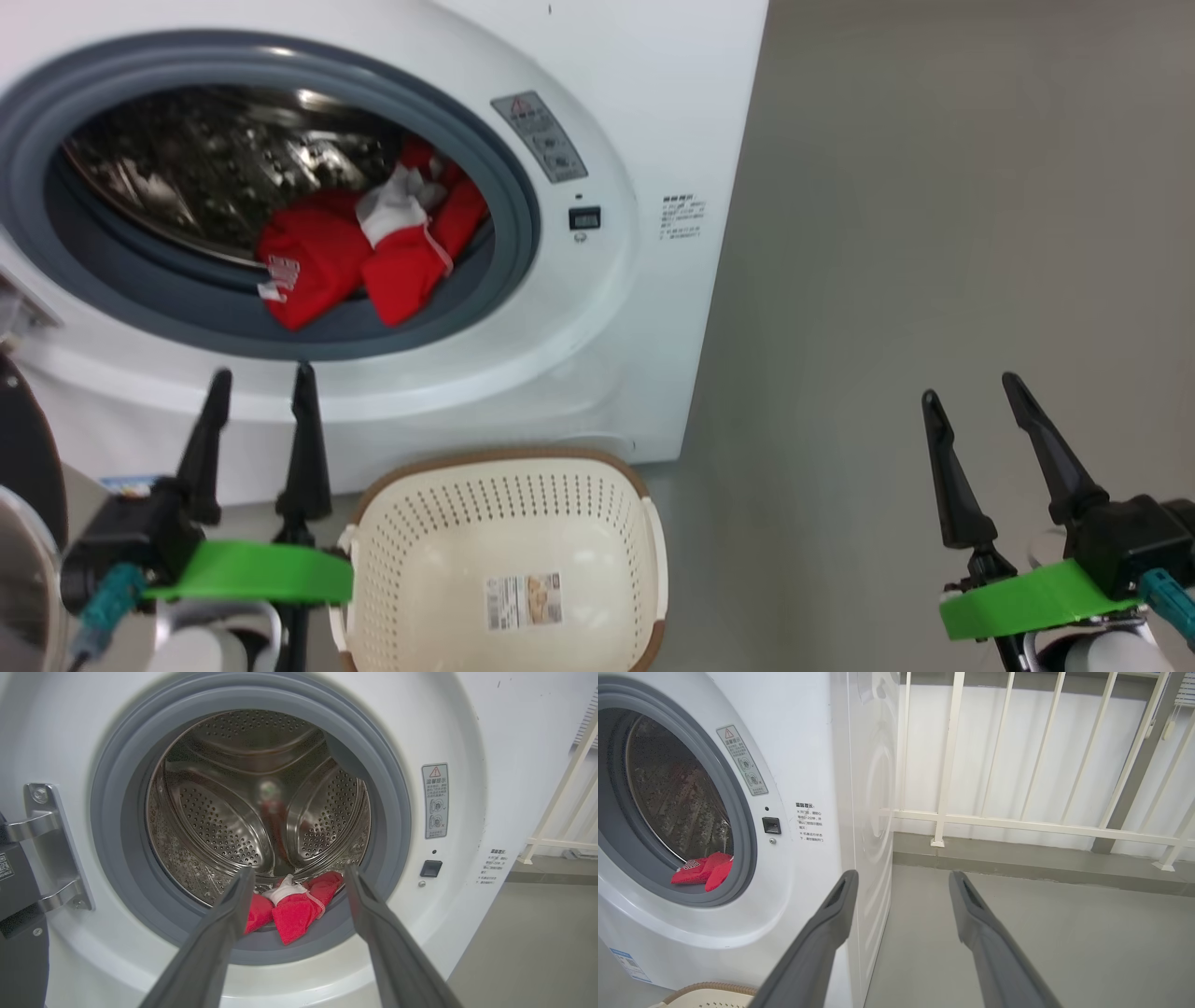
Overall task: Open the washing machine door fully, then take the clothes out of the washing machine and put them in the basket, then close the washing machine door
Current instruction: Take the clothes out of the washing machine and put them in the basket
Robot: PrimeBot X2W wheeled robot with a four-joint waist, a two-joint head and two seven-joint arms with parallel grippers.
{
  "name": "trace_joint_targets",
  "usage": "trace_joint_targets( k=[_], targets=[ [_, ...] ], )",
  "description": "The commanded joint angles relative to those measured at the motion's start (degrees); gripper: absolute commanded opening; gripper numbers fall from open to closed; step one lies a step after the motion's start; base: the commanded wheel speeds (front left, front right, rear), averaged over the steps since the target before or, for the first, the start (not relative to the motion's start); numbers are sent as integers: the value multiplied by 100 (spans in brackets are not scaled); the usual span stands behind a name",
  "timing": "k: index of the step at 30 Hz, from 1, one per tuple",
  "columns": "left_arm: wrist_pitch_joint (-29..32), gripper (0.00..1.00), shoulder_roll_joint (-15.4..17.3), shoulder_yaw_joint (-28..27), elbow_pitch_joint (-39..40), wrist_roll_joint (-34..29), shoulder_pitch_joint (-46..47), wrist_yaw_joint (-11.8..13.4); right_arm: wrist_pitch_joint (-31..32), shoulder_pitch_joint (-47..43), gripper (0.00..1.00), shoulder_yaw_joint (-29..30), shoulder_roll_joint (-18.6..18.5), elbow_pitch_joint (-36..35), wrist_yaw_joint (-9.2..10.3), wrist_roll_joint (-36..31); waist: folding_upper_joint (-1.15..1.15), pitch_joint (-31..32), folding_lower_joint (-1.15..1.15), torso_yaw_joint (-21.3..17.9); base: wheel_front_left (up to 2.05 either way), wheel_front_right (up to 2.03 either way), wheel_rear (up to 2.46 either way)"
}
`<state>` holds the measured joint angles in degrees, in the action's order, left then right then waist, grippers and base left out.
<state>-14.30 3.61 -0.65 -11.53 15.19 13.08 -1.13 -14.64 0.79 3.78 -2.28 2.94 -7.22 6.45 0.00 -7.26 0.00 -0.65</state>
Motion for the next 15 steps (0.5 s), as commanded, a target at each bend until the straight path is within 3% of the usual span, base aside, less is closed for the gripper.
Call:
trace_joint_targets(
  k=[1,15],
  targets=[
    [-68,100,67,-242,75,-46,335,-28,-36,258,100,-171,-60,-194,-26,-75,0,-378,0,43,0,0,0],
    [-69,100,43,-223,-551,-448,1644,93,-36,713,100,-291,-60,-276,-26,-81,0,-1368,0,12,0,0,0]
  ],
)
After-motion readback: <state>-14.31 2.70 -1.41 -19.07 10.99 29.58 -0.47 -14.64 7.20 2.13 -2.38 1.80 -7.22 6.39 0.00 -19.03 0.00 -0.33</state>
